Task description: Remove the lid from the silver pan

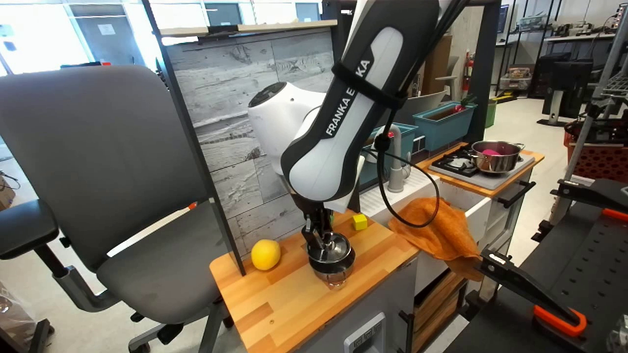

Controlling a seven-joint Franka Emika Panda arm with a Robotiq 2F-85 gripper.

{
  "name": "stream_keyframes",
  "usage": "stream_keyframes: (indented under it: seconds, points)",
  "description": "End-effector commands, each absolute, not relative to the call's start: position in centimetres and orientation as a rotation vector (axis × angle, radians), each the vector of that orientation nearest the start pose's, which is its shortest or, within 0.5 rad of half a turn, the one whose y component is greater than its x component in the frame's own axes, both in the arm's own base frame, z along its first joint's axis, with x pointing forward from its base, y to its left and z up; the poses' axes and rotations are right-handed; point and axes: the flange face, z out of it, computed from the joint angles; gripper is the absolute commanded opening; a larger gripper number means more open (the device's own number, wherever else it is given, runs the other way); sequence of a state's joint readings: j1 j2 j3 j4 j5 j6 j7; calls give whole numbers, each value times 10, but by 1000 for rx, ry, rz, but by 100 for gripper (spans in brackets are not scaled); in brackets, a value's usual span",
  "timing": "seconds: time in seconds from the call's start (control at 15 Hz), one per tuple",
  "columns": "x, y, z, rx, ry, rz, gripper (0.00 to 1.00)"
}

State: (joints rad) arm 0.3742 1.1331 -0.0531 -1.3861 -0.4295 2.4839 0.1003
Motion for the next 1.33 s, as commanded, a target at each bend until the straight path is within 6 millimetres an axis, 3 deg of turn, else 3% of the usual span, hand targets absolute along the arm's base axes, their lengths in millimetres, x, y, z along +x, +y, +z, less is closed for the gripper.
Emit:
stream_keyframes:
  seconds: [0.0,0.2,0.33,0.4,0.53,0.73,1.07,1.13,1.27]
  points:
    - [643,221,45,-3289,-972,-164,1]
    - [639,204,62,-3271,-898,-286,1]
    - [642,178,70,-3296,-781,-355,1]
    - [660,147,82,-3318,-696,-374,1]
    - [676,98,91,-3360,-530,-339,1]
    - [688,41,93,-3377,-325,-237,1]
    - [678,42,88,-3380,-267,-45,1]
    - [676,42,84,-3421,-258,45,27]
    - [672,39,78,-3456,-215,258,35]
